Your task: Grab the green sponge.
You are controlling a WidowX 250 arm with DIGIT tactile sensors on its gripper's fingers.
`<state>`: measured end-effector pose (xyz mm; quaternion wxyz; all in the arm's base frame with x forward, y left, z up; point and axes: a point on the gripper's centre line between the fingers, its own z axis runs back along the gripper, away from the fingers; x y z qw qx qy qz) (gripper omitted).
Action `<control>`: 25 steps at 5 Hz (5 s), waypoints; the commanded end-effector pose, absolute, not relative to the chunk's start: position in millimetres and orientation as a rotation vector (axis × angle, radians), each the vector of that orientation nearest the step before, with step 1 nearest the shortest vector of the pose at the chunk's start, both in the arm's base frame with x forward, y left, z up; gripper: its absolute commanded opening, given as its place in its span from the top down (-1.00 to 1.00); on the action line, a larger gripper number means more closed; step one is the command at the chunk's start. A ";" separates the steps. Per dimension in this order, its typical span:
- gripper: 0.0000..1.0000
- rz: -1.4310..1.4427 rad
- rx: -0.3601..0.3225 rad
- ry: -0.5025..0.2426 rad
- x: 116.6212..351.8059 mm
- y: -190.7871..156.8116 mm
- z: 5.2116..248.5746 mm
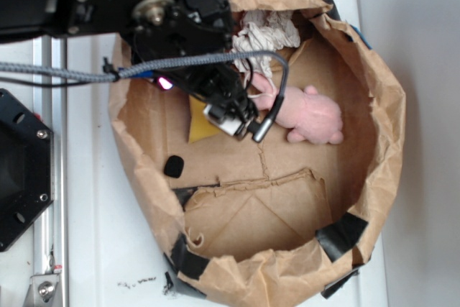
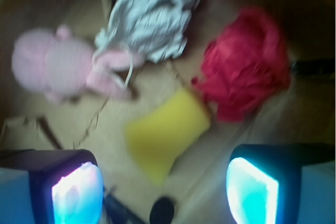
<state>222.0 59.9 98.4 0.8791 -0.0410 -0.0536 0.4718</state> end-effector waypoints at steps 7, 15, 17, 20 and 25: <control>-1.00 0.918 -0.090 -0.121 219.4 59.1 105.0; -1.00 1.036 -0.062 -0.092 224.5 19.2 105.0; -1.00 1.110 -0.019 -0.160 290.4 49.0 78.6; -1.00 0.986 -0.059 -0.120 241.5 57.3 85.7; -1.00 1.002 -0.073 -0.147 231.4 68.0 59.4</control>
